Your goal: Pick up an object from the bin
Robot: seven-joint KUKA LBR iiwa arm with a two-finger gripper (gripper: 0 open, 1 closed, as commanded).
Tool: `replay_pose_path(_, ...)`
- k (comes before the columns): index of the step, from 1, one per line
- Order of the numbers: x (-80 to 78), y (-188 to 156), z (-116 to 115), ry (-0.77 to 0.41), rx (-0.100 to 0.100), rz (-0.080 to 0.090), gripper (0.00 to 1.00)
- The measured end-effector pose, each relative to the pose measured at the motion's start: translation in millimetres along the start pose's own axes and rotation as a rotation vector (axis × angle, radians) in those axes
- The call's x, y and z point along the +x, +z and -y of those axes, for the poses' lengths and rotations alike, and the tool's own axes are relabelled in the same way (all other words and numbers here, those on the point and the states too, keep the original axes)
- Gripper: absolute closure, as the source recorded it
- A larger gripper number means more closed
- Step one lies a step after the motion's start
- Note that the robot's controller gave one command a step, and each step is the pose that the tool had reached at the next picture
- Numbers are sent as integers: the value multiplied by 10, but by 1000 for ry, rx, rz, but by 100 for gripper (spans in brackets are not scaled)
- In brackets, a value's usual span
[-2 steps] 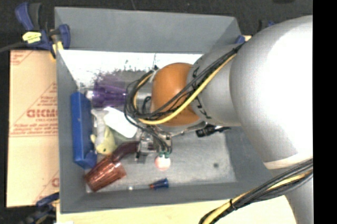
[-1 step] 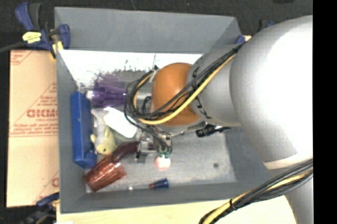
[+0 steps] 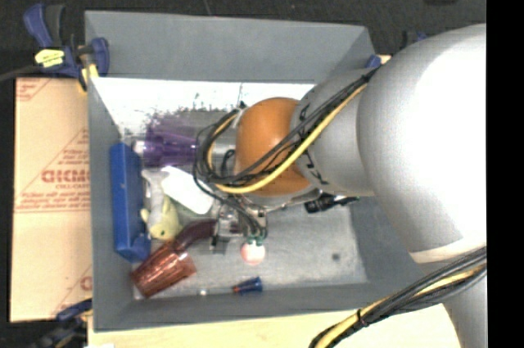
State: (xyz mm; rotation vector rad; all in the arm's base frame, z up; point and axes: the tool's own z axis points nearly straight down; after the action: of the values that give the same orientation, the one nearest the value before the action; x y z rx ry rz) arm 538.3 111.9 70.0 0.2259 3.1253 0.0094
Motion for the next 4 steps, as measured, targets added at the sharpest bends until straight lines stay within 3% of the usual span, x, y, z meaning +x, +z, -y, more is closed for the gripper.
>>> replay_pose_path(4, 0, 0, -1, 2, 0, 0, 100)
